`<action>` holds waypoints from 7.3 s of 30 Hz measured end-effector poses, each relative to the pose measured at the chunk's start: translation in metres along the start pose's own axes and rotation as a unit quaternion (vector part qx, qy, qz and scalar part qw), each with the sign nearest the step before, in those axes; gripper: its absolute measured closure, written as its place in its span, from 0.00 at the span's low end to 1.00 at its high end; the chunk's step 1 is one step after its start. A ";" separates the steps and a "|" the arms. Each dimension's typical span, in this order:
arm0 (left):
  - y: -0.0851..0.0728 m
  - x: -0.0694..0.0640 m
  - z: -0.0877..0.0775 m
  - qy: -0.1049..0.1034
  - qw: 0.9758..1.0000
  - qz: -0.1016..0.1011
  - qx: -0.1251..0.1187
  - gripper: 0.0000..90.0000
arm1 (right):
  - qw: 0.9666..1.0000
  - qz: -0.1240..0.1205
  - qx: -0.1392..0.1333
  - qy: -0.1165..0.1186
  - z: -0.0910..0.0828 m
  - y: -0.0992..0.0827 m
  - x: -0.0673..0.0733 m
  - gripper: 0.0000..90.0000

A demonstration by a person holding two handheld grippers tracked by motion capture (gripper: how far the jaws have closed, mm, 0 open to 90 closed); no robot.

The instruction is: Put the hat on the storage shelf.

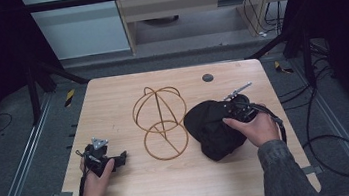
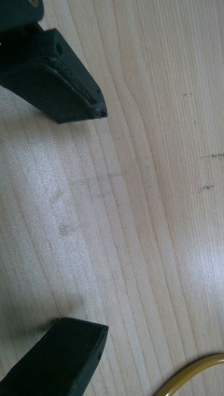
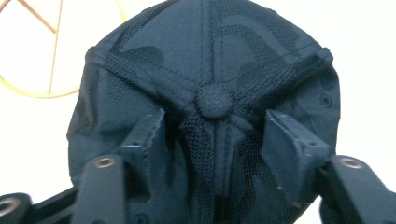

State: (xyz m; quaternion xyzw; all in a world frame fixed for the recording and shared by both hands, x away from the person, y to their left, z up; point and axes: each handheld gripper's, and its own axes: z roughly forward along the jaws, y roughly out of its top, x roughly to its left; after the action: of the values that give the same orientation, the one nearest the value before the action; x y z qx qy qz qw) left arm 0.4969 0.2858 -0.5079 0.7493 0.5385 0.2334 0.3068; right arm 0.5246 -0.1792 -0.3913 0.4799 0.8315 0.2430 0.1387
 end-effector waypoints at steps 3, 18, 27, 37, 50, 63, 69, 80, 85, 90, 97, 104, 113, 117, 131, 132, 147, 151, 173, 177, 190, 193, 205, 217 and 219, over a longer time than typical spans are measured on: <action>0.000 0.000 0.000 0.000 1.000 0.000 0.000 0.00 | 1.000 0.001 0.004 0.009 0.001 -0.001 -0.003 0.57; 0.000 0.000 0.000 -0.001 1.000 0.000 0.000 0.00 | 0.999 0.005 -0.009 0.035 0.003 0.000 -0.009 0.95; 0.000 0.000 0.000 -0.001 1.000 0.000 0.000 0.00 | 0.999 -0.005 -0.012 0.034 -0.010 0.004 -0.009 0.97; 0.000 0.003 0.000 -0.011 1.000 0.010 0.000 0.00 | 0.999 -0.017 -0.024 0.026 -0.040 0.005 -0.013 0.97; 0.001 0.004 0.001 -0.017 1.000 0.016 0.000 0.00 | 0.997 -0.012 -0.064 0.030 -0.076 0.005 -0.015 0.97; 0.000 0.004 0.000 -0.016 1.000 0.015 -0.001 0.00 | 0.994 -0.009 -0.106 0.018 -0.113 0.002 -0.018 0.97; 0.000 0.003 0.000 -0.016 1.000 0.014 -0.002 0.00 | 0.992 -0.002 -0.125 0.012 -0.129 0.000 -0.020 0.97; 0.000 0.003 0.000 -0.017 1.000 0.016 -0.002 0.00 | 0.989 0.009 -0.149 0.002 -0.149 -0.003 -0.023 0.97; 0.000 0.003 0.000 -0.017 1.000 0.016 -0.002 0.00 | 0.987 0.013 -0.159 -0.002 -0.155 0.000 -0.023 0.97; -0.001 0.003 0.000 -0.017 1.000 0.017 -0.002 0.00 | 0.985 0.017 -0.171 -0.004 -0.160 0.005 -0.020 0.97; -0.001 0.003 0.000 -0.017 1.000 0.017 -0.003 0.00 | 0.981 0.014 -0.192 -0.008 -0.171 0.016 -0.014 0.97; -0.001 0.003 -0.001 -0.017 1.000 0.017 -0.001 0.00 | 0.981 0.014 -0.192 -0.017 -0.171 0.035 -0.011 0.97; -0.001 0.003 -0.001 -0.017 1.000 0.018 0.000 0.00 | 0.979 0.019 -0.200 -0.014 -0.168 0.059 -0.004 0.97; -0.001 0.003 -0.001 -0.016 1.000 0.018 0.000 0.00 | 0.979 0.015 -0.203 -0.010 -0.169 0.070 0.001 0.97; -0.001 0.003 -0.001 -0.018 1.000 0.019 -0.001 0.00 | 0.973 0.013 -0.228 -0.009 -0.178 0.108 0.019 0.97; -0.001 0.003 -0.001 -0.018 1.000 0.019 0.000 0.00 | 0.973 0.012 -0.229 -0.008 -0.178 0.110 0.021 0.97; -0.001 0.003 -0.001 -0.018 1.000 0.019 0.000 0.00 | 0.967 -0.001 -0.254 0.021 -0.181 0.119 0.043 0.97; -0.001 0.003 -0.001 -0.018 1.000 0.019 0.001 0.00 | 0.965 -0.005 -0.259 0.031 -0.183 0.122 0.049 0.97; -0.001 0.002 -0.001 -0.018 1.000 0.018 -0.001 0.00 | 0.962 -0.022 -0.263 0.069 -0.173 0.137 0.076 0.97; -0.001 0.002 -0.001 -0.018 1.000 0.019 -0.001 0.00 | 0.962 -0.026 -0.262 0.073 -0.169 0.139 0.082 0.97; -0.001 0.003 -0.001 -0.018 1.000 0.019 0.000 0.00 | 0.961 -0.034 -0.259 0.087 -0.164 0.143 0.093 0.97; -0.001 0.003 -0.001 -0.018 1.000 0.020 0.000 0.00 | 0.962 -0.036 -0.257 0.089 -0.162 0.144 0.096 0.97; -0.001 0.003 -0.001 -0.018 1.000 0.019 0.000 0.00 | 0.962 -0.044 -0.250 0.105 -0.152 0.147 0.105 0.97; -0.001 0.003 -0.001 -0.018 1.000 0.020 0.000 0.00 | 0.962 -0.044 -0.243 0.115 -0.144 0.146 0.109 0.97; -0.001 0.003 -0.001 -0.019 1.000 0.020 0.000 0.00 | 0.962 -0.044 -0.243 0.115 -0.143 0.146 0.110 0.97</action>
State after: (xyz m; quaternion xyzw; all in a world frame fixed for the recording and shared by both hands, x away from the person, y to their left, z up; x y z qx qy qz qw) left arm 0.4968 0.2885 -0.5078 0.7643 0.5174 0.2251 0.3124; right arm 0.5098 -0.0616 -0.1917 0.3635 0.7784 0.4845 0.1651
